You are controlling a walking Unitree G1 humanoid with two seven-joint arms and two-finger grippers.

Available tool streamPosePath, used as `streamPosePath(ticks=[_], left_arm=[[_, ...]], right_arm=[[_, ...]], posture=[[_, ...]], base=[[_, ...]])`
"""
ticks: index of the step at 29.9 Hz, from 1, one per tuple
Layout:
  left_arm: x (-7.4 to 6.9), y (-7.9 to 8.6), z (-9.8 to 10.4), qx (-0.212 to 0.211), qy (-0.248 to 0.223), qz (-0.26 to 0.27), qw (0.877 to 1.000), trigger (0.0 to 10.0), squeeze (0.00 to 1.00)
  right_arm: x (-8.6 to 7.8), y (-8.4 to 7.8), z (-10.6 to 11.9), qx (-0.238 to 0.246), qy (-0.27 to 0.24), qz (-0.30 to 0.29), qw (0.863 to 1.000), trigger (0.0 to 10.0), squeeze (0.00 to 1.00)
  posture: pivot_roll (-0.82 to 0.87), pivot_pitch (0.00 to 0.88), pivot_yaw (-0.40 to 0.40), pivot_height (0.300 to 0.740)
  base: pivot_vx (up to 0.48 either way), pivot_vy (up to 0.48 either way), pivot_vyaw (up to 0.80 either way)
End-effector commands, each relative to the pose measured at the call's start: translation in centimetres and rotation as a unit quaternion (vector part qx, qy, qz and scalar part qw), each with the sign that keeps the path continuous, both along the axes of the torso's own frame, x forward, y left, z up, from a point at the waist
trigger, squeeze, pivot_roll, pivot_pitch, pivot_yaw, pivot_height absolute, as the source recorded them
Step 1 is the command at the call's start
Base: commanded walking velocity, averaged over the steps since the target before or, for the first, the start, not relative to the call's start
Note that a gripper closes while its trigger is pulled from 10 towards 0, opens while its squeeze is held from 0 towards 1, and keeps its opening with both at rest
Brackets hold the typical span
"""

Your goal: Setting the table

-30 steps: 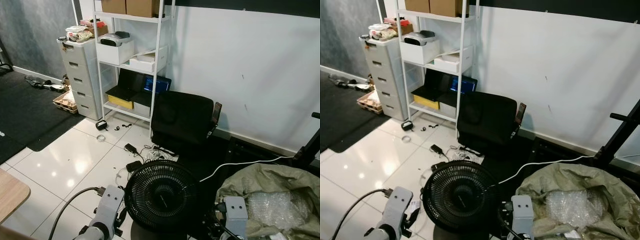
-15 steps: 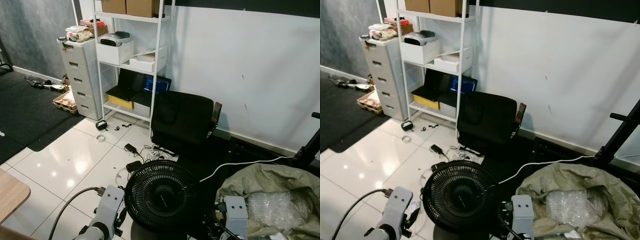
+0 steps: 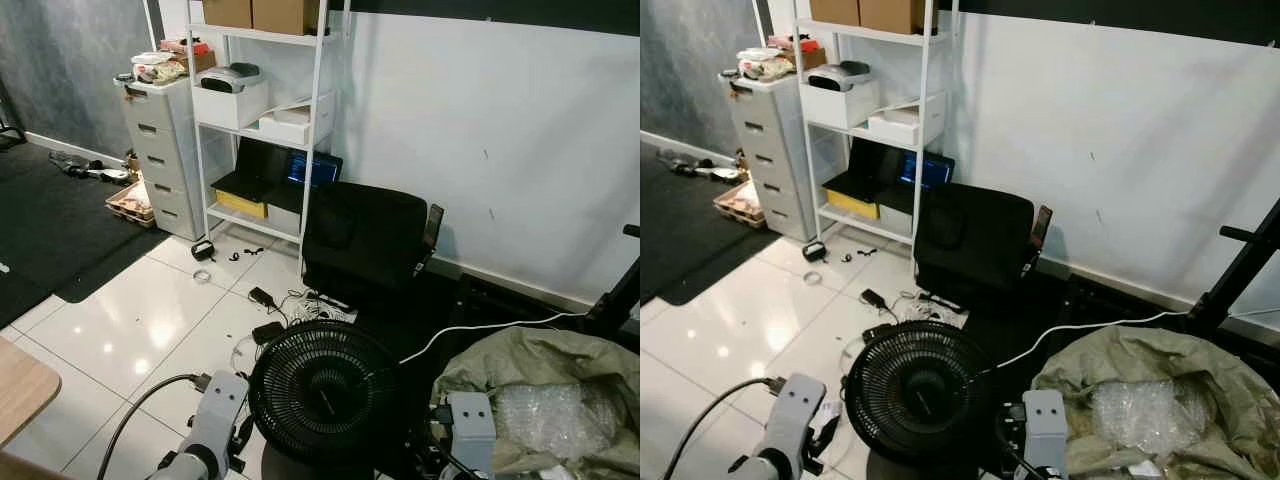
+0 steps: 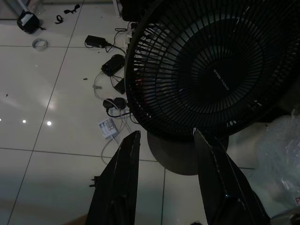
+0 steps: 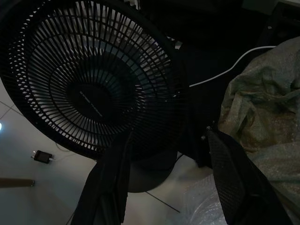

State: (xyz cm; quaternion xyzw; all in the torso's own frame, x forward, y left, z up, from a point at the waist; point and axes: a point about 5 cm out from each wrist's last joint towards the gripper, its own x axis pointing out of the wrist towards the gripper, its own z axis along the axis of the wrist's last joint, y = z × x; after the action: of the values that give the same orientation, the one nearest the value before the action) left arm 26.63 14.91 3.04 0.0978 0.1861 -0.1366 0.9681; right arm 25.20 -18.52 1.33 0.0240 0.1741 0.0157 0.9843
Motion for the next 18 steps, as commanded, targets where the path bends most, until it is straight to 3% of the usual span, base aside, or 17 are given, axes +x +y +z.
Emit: streamPosePath(ticks=[1, 8, 18], left_arm=[[-0.27, -0.01, -0.47, 0.003, 0.008, -0.002, 1.0, 10.0, 0.0], [-0.28, -0.03, -0.47, 0.002, 0.008, -0.004, 1.0, 10.0, 0.0], [-0.3, -0.05, -0.48, 0.002, 0.009, -0.003, 1.0, 10.0, 0.0]], right_arm=[[-0.33, -0.01, -0.46, 0.003, 0.009, -0.002, 1.0, 10.0, 0.0], [-0.34, 0.01, -0.47, 0.003, 0.009, -0.003, 1.0, 10.0, 0.0], [-0.31, -0.01, -0.46, 0.003, 0.009, -0.003, 1.0, 10.0, 0.0]], posture=[[0.03, 0.024, 0.045, 0.74], [0.03, 0.025, 0.046, 0.74], [0.03, 0.027, 0.045, 0.74]], base=[[0.0, 0.0, 0.0], [-0.201, 0.0, 0.0], [-0.389, 0.0, 0.0]])
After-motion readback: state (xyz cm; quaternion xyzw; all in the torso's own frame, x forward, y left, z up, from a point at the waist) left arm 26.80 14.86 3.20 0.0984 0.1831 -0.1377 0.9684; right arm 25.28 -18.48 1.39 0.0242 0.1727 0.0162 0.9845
